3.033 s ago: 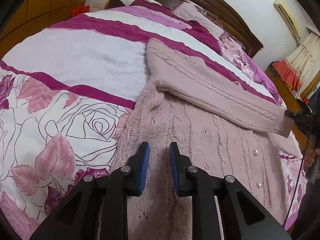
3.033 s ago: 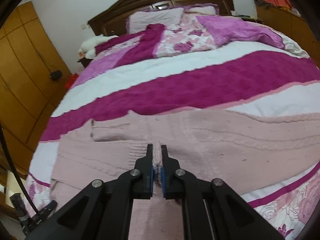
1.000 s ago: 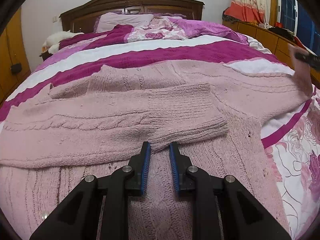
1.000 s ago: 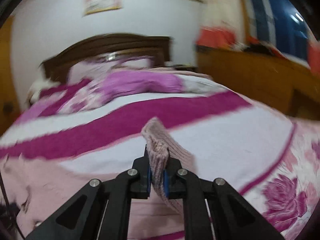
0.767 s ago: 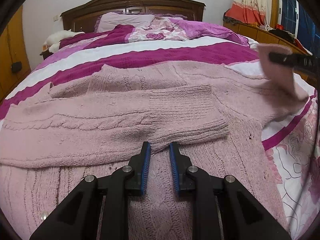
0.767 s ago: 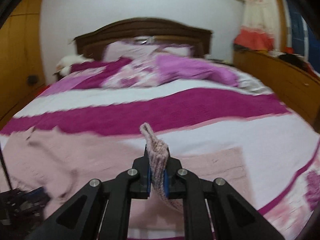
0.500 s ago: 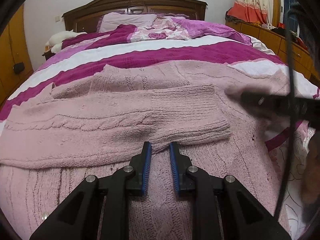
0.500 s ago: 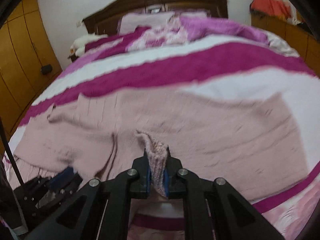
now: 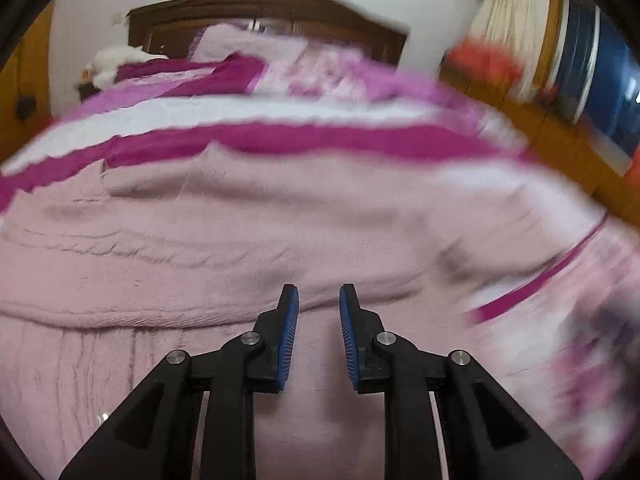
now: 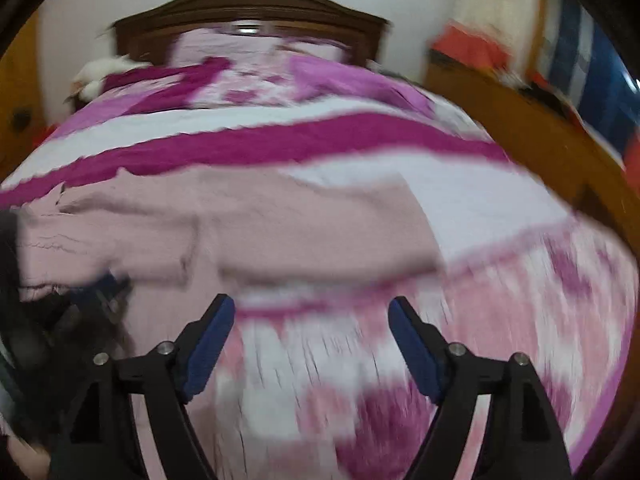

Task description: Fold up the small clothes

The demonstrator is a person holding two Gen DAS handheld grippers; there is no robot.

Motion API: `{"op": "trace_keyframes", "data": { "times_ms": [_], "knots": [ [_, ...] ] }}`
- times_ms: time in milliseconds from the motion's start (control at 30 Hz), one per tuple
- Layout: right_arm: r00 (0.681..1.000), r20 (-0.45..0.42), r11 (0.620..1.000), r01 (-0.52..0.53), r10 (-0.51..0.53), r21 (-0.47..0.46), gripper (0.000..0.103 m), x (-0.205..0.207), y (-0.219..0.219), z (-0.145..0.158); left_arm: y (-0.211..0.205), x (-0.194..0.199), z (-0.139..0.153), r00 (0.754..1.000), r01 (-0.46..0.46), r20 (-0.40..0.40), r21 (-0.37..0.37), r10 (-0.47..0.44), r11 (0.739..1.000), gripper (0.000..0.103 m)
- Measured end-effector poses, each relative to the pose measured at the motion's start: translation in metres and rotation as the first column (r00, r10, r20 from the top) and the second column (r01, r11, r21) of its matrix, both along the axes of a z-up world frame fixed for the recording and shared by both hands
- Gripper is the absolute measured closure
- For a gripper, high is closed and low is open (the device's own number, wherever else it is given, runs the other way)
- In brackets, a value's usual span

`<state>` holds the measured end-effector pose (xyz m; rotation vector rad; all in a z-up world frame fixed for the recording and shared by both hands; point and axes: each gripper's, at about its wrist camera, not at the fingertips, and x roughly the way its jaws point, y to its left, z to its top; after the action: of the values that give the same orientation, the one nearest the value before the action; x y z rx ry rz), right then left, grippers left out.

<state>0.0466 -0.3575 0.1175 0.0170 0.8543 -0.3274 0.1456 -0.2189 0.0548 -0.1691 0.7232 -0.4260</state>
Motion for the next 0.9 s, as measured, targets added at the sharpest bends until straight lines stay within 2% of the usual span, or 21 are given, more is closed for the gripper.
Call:
{"op": "trace_keyframes", "data": {
  "times_ms": [33,67,100,167,233,300,333,400,433,533,600,633,700,767,800,900],
  "knots": [
    [1.0,0.005,0.998,0.023,-0.023,0.051,0.019,-0.015,-0.009,-0.006,-0.003,-0.004,0.012,0.998,0.057,0.013,-0.072,-0.056,0.996,0.101],
    [0.998,-0.036,0.993,0.062,-0.059,0.101,0.019,-0.02,-0.021,-0.011,-0.011,-0.005,0.027,0.992,0.126,0.03,-0.136,-0.123,0.983,0.098],
    [0.995,-0.043,0.986,0.099,-0.094,0.135,0.02,-0.023,-0.036,-0.01,-0.019,-0.002,0.035,0.987,0.158,0.026,-0.156,-0.156,0.975,0.09],
    [0.984,0.079,0.982,0.148,-0.158,0.113,0.019,-0.032,-0.058,-0.001,-0.038,0.013,0.041,0.978,0.202,-0.015,-0.166,-0.207,0.965,0.083],
    [0.97,0.095,0.974,0.217,-0.222,0.062,0.019,-0.034,-0.078,-0.003,-0.055,0.04,0.032,0.964,0.215,-0.119,-0.178,-0.238,0.96,0.081],
    [0.971,0.031,0.966,0.231,-0.237,0.116,0.019,-0.029,-0.098,-0.014,-0.061,0.069,0.007,0.931,0.159,-0.287,-0.243,-0.227,0.957,0.081],
    [0.97,0.014,0.959,0.237,-0.242,0.153,0.019,-0.028,-0.106,-0.018,-0.061,0.082,-0.01,0.898,0.099,-0.387,-0.29,-0.211,0.952,0.081],
    [0.967,-0.005,0.946,0.251,-0.256,0.207,0.019,-0.028,-0.119,-0.023,-0.061,0.089,-0.036,0.848,0.04,-0.482,-0.356,-0.219,0.934,0.081],
    [0.968,-0.001,0.947,0.244,-0.249,0.21,0.019,-0.028,-0.122,-0.023,-0.061,0.089,-0.045,0.841,0.017,-0.497,-0.374,-0.216,0.927,0.081],
    [0.978,0.029,0.967,0.2,-0.207,0.156,0.019,-0.029,-0.118,-0.016,-0.065,0.087,-0.05,0.857,-0.013,-0.476,-0.401,-0.196,0.916,0.08],
    [0.983,0.053,0.98,0.168,-0.174,0.104,0.019,-0.03,-0.112,-0.011,-0.068,0.088,-0.052,0.858,-0.031,-0.479,-0.411,-0.186,0.911,0.083],
    [0.986,0.061,0.986,0.152,-0.157,0.07,0.02,-0.031,-0.107,-0.01,-0.068,0.088,-0.052,0.86,-0.048,-0.478,-0.419,-0.176,0.907,0.103],
    [0.989,0.058,0.99,0.132,-0.134,0.041,0.019,-0.03,-0.099,-0.01,-0.068,0.091,-0.05,0.871,-0.028,-0.458,-0.406,-0.177,0.913,0.103],
    [0.992,0.056,0.993,0.113,-0.115,0.035,0.02,-0.027,-0.094,-0.009,-0.071,0.085,-0.034,0.903,0.036,-0.394,-0.325,-0.17,0.945,0.103],
    [0.993,0.054,0.994,0.107,-0.108,0.029,0.02,-0.027,-0.092,-0.009,-0.077,0.081,-0.017,0.93,0.091,-0.325,-0.244,-0.169,0.966,0.103],
    [0.994,0.054,0.996,0.093,-0.094,0.015,0.02,-0.022,-0.084,-0.011,-0.076,0.066,0.019,0.972,0.146,-0.179,-0.066,-0.156,0.987,0.103]
  ]
}}
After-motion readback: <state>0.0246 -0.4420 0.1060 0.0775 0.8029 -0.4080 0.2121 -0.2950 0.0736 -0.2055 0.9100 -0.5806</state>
